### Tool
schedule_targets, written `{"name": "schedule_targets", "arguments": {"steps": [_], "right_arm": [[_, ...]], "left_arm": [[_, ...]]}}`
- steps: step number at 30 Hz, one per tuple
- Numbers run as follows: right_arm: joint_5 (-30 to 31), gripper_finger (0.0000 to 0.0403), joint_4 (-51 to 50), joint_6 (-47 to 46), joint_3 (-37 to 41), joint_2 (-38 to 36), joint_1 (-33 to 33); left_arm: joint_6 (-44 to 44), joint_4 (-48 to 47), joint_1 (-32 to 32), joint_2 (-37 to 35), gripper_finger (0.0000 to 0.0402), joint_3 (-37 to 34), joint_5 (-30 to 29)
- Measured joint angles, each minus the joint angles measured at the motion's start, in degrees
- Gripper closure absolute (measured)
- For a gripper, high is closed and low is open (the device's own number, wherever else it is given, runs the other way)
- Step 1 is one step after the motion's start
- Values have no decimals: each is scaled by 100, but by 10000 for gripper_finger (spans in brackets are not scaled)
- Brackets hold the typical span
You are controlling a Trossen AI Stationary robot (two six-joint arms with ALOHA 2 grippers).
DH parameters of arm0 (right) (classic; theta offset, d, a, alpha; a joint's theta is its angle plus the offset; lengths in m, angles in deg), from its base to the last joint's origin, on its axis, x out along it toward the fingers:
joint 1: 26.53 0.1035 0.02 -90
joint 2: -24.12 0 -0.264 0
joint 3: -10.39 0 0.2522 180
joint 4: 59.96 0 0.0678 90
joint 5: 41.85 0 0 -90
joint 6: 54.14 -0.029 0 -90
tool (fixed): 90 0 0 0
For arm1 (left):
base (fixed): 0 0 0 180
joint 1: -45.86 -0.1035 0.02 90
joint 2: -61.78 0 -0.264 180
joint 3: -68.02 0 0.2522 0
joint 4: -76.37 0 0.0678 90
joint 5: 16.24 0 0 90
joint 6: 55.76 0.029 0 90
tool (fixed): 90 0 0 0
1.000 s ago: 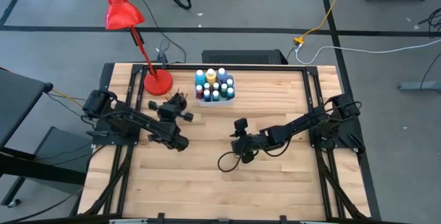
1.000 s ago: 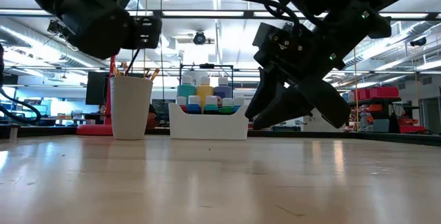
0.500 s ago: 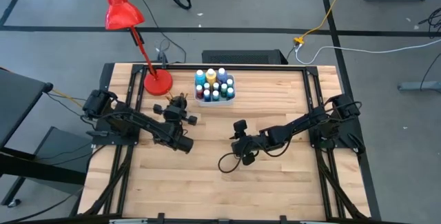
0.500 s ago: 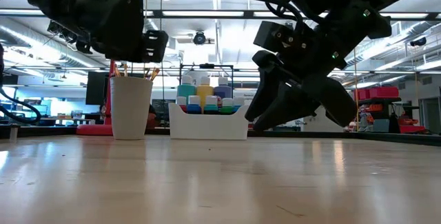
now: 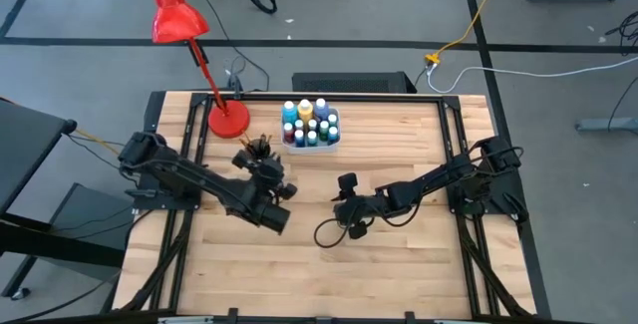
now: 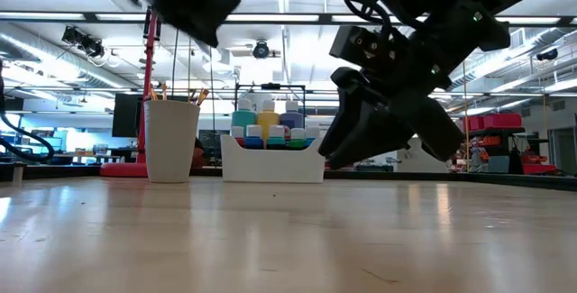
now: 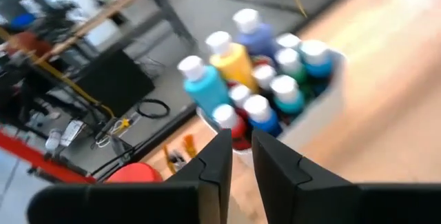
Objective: Pick & Place Paint Supplies
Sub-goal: Return to Home Position
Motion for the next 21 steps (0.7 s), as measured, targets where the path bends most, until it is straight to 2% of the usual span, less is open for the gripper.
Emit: {"name": "schedule_targets", "arguments": {"steps": [4,11,16,21], "right_arm": [[-272,251,223,-10,0,0,2],[-680,268,446,-8,0,0,13],[-786,282,813,-8,0,0,24],[-1462,306,1040,18,0,0,33]], "left_arm": [[1294,51,121,0,348,699,632],[2896,194,455,0,362,1549,1164],[3640,497,712,0,370,1938,1787],[4495,948,972,0,379,2177,1951]]}}
